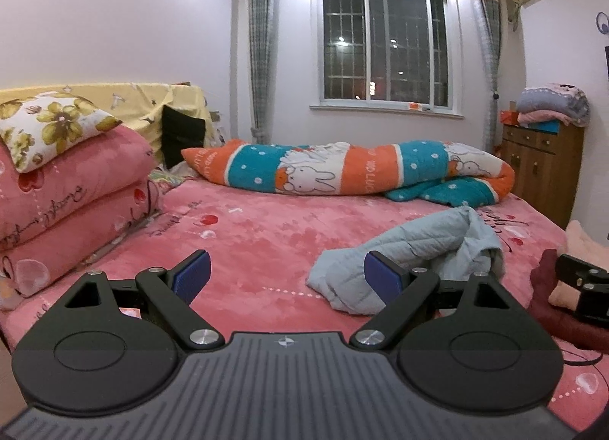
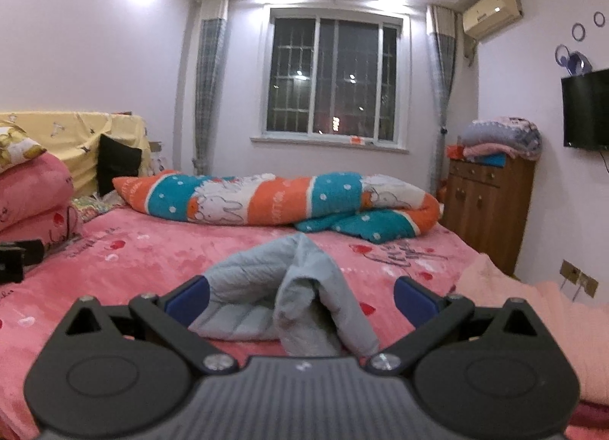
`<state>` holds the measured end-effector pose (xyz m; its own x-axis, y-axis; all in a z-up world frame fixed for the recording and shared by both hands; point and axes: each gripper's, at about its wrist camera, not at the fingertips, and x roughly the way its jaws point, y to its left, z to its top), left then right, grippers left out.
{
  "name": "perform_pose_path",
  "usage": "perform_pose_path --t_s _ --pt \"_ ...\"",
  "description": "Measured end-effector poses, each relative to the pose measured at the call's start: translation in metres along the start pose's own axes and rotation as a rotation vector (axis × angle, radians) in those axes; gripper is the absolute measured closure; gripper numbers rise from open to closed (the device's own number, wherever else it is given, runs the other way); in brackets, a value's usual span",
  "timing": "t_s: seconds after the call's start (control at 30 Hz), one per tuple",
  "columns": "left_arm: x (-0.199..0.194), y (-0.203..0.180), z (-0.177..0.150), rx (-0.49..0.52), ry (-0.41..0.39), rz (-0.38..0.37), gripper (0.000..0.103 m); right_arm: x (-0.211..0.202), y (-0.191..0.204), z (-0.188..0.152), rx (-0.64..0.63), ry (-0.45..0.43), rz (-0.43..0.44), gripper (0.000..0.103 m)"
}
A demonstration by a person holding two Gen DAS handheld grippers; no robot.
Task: Fold large clothes
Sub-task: 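Approach the light blue puffer jacket with both tools, fingers open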
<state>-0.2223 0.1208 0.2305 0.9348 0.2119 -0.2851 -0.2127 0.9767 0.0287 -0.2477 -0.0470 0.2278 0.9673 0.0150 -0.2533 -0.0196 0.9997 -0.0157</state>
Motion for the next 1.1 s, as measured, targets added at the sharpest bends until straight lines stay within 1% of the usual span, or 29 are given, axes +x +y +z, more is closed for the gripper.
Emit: perform_pose_path --t_s 0.13,0.37,0.77,0.93,1.1 --pt "0.002 -0.006 -0.003 0.016 0.015 -0.021 0.000 0.006 -0.007 -0.007 0.011 0.013 -0.025 0.001" --pt "0.008 -0.018 -0.008 0.046 0.043 -0.057 0.000 0.018 -0.026 -0.023 0.055 0.063 -0.056 0.001" --pt "0.019 -0.034 -0.018 0.099 0.082 -0.155 0.000 0.036 -0.060 -0.049 0.121 0.120 -0.110 0.001" --pt "0.018 -0.040 -0.027 0.132 0.086 -0.197 0.000 0.047 -0.074 -0.063 0.151 0.153 -0.124 0.001" --pt "0.028 -0.052 -0.030 0.174 0.085 -0.232 0.000 0.060 -0.090 -0.078 0.183 0.187 -0.135 0.001"
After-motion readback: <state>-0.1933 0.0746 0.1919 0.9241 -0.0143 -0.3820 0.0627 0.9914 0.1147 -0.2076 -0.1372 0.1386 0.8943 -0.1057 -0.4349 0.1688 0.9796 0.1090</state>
